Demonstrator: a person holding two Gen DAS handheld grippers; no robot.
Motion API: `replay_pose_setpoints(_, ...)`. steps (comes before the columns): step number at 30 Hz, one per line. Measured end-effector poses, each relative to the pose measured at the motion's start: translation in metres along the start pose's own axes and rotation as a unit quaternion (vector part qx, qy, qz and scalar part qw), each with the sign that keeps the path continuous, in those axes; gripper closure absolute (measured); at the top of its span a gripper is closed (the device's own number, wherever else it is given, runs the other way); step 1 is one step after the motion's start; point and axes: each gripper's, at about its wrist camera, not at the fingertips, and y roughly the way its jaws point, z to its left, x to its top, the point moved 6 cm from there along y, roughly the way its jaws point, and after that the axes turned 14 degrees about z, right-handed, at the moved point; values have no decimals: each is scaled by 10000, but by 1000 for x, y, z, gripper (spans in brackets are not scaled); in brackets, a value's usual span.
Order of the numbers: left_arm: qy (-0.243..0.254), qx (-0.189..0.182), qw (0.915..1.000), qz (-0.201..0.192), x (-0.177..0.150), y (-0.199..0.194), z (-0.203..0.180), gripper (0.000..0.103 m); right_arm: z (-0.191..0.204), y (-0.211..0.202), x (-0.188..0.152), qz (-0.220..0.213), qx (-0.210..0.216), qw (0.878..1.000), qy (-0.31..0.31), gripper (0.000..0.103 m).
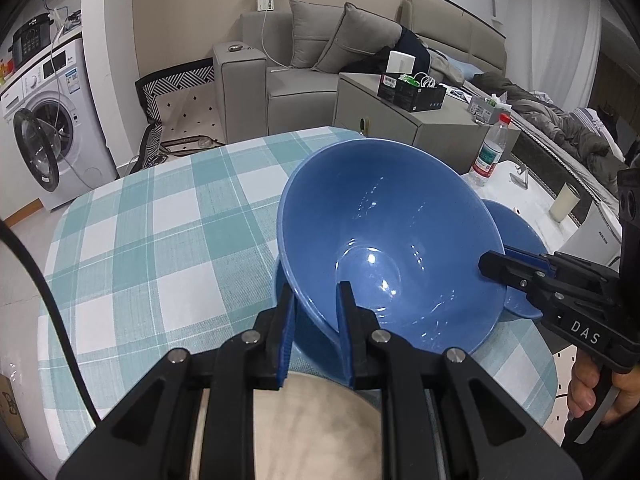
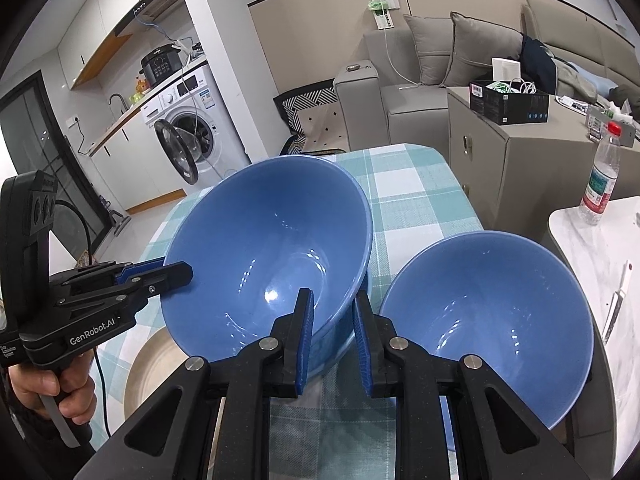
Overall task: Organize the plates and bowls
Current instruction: 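Lift and carry the held blue bowls with both tools across the table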
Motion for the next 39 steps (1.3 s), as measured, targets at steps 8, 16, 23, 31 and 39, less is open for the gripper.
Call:
replay_pose_setpoints(8,24,126,9999,82,-4,8,4,86,5,8,-2,77,-101,9999,-91,83)
replay_pose_setpoints(16,22,185,9996,189,-10,15,7,85,8,15,-2,143,-238,9995,-163,83)
replay_pose_setpoints(23,64,305,9991,280,-13,22,7,84,12,21,-2,177,-399,9988,-237,83)
replay_pose_setpoints(31,160,422,9983,378,-16,27,5,82,16,26,-6,225,-600,9975,-301,82)
replay_pose_setpoints(39,240,484,9976,437,-17,29,3,80,19,29,-8,239,-734,9963,-383,80)
